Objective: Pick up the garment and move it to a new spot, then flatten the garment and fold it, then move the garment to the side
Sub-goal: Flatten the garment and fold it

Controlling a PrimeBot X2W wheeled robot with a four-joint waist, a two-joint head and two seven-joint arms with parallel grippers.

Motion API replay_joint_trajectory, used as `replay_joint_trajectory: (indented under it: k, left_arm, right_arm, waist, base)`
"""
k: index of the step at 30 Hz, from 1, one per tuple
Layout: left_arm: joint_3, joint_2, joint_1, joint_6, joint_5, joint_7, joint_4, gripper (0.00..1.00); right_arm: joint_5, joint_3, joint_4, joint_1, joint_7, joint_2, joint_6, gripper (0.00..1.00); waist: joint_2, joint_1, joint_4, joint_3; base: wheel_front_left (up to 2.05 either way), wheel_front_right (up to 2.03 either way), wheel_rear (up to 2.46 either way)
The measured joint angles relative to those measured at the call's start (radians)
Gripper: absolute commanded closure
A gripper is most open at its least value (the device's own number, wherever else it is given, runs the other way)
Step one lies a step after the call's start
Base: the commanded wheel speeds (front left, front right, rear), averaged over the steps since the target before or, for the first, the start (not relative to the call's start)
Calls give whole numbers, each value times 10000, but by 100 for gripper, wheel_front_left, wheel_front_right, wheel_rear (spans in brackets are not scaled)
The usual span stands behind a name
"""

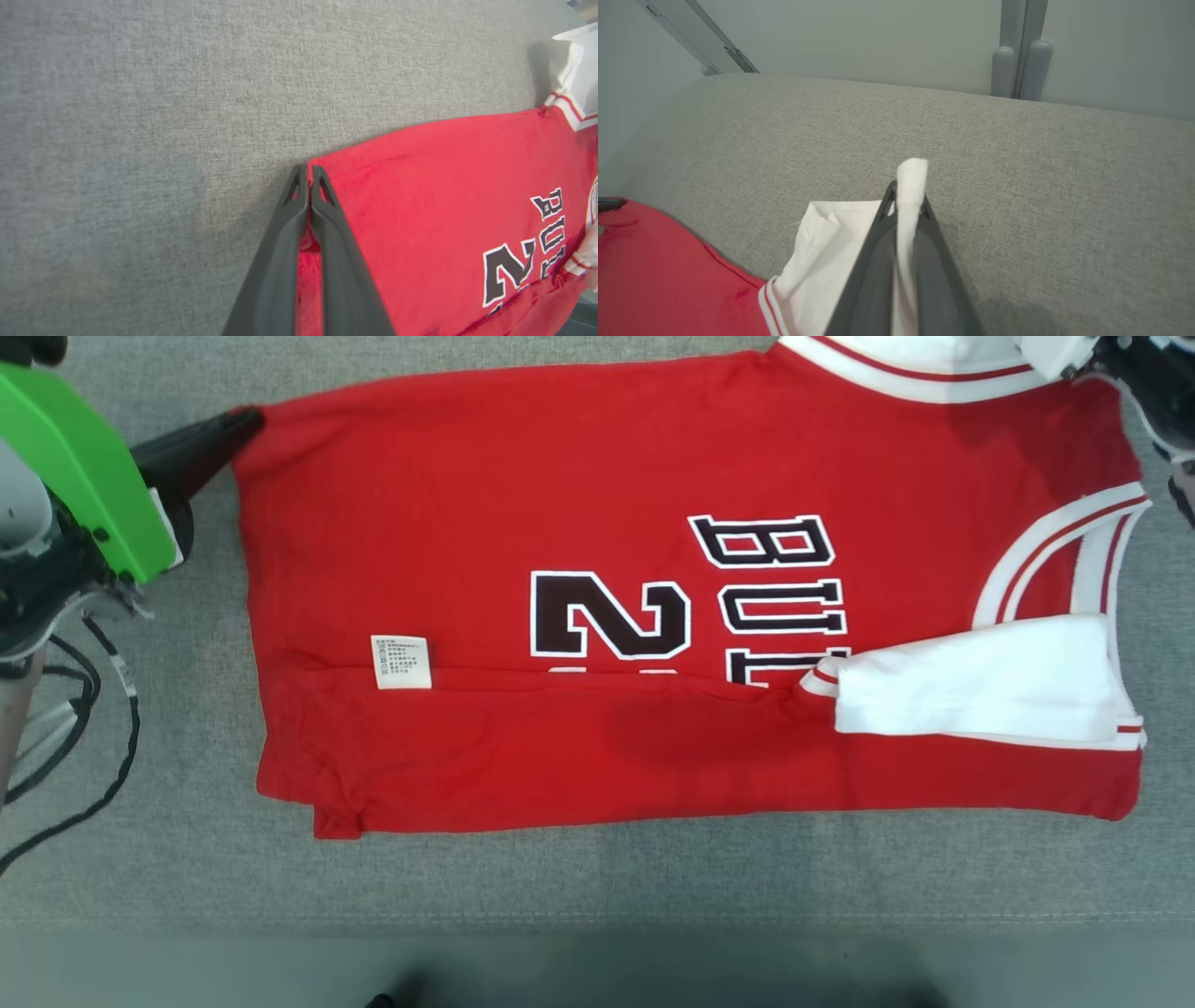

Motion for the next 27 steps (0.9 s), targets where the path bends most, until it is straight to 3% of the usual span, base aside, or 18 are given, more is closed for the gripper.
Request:
replay_joint_trajectory:
  k: [9,17,27]
  left_arm:
    - [221,192,1159,-88,-178,-755,15,100]
    - [330,485,2012,-92,-274,-1085,-38,100]
    - [439,771,3085,-94,-318,-1701,-190,100]
  right_arm:
    - [157,105,-849,1349,-1231,-407,88,100]
    - [412,372,-1611,2635,-1833,-560,90,100]
    - [594,523,-2811,3848,-2658,-1202,90,100]
  waist:
    - [0,0,-286,-842]
    - [0,0,-488,-1343]
    - [0,-1,-808,-1882]
  base:
    - [0,0,0]
    - [0,0,0]
    - [0,0,0]
